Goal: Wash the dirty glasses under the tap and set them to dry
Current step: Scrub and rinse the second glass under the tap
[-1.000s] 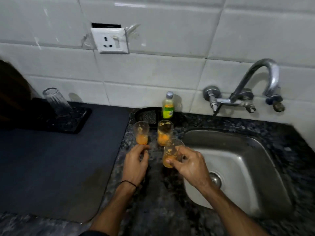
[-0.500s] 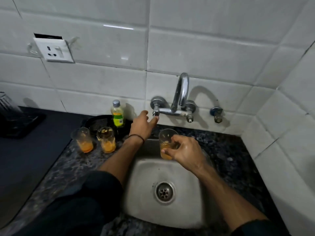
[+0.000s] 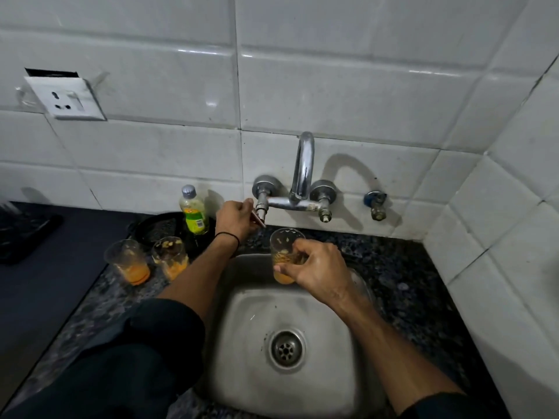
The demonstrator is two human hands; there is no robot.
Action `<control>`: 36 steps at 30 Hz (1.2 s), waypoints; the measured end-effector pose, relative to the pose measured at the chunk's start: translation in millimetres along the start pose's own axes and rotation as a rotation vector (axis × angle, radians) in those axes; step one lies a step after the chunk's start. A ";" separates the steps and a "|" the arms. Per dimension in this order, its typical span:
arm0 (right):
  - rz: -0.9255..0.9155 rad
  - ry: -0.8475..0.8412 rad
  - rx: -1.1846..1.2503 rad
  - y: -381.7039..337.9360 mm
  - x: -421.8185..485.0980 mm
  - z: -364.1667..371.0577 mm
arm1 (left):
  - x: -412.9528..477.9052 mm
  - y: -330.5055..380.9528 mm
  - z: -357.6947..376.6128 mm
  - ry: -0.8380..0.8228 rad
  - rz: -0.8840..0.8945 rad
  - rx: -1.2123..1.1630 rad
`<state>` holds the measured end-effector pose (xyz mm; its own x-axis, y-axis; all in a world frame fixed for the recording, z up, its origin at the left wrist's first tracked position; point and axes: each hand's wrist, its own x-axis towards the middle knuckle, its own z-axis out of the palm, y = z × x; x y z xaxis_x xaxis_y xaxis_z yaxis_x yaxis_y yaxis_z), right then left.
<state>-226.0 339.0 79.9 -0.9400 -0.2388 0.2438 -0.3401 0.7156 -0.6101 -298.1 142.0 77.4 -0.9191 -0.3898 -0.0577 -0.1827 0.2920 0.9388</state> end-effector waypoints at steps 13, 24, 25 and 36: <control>0.087 -0.190 0.338 0.4 2.6 0.5 | -76.7 -46.8 9.4 -0.787 0.173 -0.294; -0.319 -0.533 -0.492 -11.2 23.0 -21.9 | -77.8 -42.3 46.6 -0.437 0.353 -0.259; -0.322 -0.590 -0.507 -11.4 29.0 -21.9 | -78.5 -42.8 48.7 -0.428 0.376 -0.254; -0.388 -0.689 -0.636 -26.6 34.4 -20.9 | -48.7 -44.1 31.4 -0.693 0.359 -0.019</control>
<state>-248.7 325.5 120.2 -0.6480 -0.7119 -0.2708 -0.7361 0.6766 -0.0173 -256.2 175.5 28.2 -0.9301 0.3626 0.0580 0.1679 0.2794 0.9454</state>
